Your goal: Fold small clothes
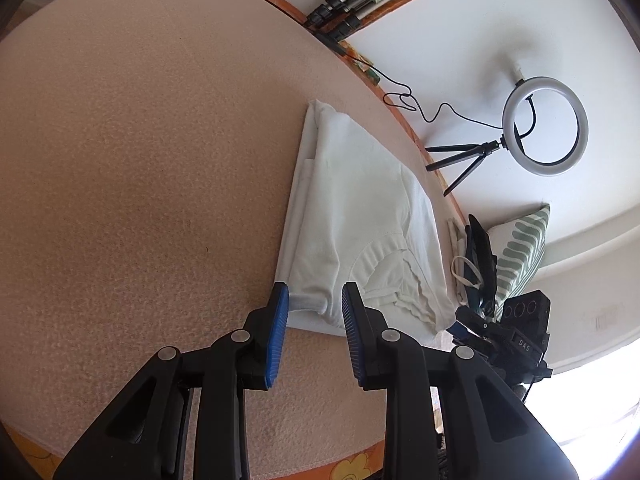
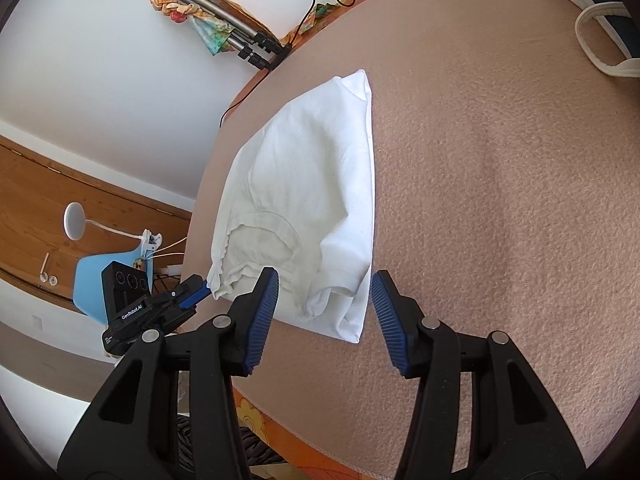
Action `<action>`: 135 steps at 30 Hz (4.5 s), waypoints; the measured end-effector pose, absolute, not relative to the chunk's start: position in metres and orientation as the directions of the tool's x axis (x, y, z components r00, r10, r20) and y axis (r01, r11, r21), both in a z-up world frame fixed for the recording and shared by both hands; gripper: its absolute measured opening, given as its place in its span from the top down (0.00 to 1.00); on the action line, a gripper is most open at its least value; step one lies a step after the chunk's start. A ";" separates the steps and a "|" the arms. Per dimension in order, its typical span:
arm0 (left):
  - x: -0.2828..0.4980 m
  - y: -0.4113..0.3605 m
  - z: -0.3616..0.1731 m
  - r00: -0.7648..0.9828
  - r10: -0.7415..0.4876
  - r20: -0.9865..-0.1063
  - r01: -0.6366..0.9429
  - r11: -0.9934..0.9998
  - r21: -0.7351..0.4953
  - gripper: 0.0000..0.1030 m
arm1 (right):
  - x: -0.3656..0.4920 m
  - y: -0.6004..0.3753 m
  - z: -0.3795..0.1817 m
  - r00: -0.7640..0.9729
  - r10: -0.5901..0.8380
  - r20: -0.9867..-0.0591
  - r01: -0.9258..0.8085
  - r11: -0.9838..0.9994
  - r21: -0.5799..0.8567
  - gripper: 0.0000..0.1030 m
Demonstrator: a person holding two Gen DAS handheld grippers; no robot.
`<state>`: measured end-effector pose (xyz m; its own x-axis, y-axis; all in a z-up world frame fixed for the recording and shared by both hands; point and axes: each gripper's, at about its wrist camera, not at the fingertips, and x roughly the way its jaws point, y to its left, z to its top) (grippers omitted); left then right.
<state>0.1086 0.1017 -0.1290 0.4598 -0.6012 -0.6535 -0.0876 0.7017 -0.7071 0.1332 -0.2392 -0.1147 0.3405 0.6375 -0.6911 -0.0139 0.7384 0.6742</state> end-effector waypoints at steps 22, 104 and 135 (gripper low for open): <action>0.106 0.098 -0.103 0.536 -0.588 -0.606 0.073 0.747 -0.660 0.96 | 0.131 -0.241 -0.105 0.362 0.695 -0.621 -0.017 0.671 0.741 0.93; 0.261 0.107 -0.142 0.624 -0.481 -0.616 -0.064 0.753 -0.654 1.00 | 0.295 -0.276 -0.148 0.504 0.570 -0.649 0.117 0.699 0.705 0.94; 0.265 0.054 -0.132 0.564 -0.268 -0.781 0.064 0.957 -0.283 0.87 | 0.256 -0.171 -0.117 0.265 0.560 -0.785 -0.294 0.822 0.488 0.94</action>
